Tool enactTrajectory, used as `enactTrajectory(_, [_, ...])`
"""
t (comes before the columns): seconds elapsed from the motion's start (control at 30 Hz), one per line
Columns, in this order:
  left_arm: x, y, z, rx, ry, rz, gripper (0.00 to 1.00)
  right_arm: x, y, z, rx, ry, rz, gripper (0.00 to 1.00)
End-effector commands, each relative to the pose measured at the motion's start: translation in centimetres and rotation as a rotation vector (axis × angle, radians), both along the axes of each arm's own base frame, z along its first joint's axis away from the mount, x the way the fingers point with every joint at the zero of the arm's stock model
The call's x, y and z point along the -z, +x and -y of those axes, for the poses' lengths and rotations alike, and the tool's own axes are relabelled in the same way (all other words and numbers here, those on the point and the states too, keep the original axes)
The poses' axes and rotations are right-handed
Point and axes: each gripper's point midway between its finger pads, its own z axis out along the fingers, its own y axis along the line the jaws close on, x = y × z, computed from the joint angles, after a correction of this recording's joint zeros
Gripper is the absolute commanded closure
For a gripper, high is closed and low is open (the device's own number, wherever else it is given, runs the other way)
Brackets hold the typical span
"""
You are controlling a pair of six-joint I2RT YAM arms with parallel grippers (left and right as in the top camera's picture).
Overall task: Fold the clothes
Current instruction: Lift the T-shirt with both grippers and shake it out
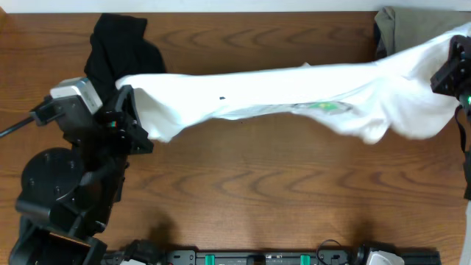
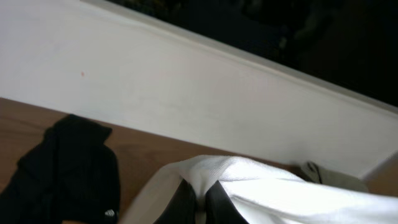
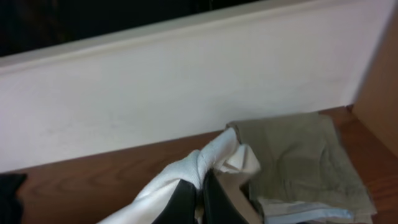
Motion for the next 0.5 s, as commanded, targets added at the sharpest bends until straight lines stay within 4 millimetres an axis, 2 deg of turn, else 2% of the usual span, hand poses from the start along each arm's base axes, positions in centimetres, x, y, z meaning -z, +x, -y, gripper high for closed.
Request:
enactTrajectory(0.0, [1.5, 2.5, -0.5, -0.068, 0.038, -0.059, 0.94, 1.5, 2.0, 0.4, -0.019, -0.016, -0.046, 0.96])
enactTrajectory(0.13, [4.0, 7.0, 1.0, -0.054, 0.126, -0.123, 0.94, 3.4, 5.1, 0.2, -0.069, -0.002, -0.076, 0.98])
enactTrajectory(0.27, [6.1, 13.1, 2.8, -0.042, 0.195, -0.118, 0.94, 5.1, 9.1, 0.3, -0.111, 0.007, -0.069, 0.99])
enactTrajectory(0.37, [6.1, 17.6, 2.8, -0.075, 0.185, -0.040, 0.94, 5.7, 12.1, 0.2, -0.155, 0.009, -0.027, 0.99])
enactTrajectory(0.47, [4.9, 21.0, 1.6, -0.129, 0.149, 0.071, 0.94, 5.1, 14.2, -0.2, -0.205, 0.001, 0.048, 0.99])
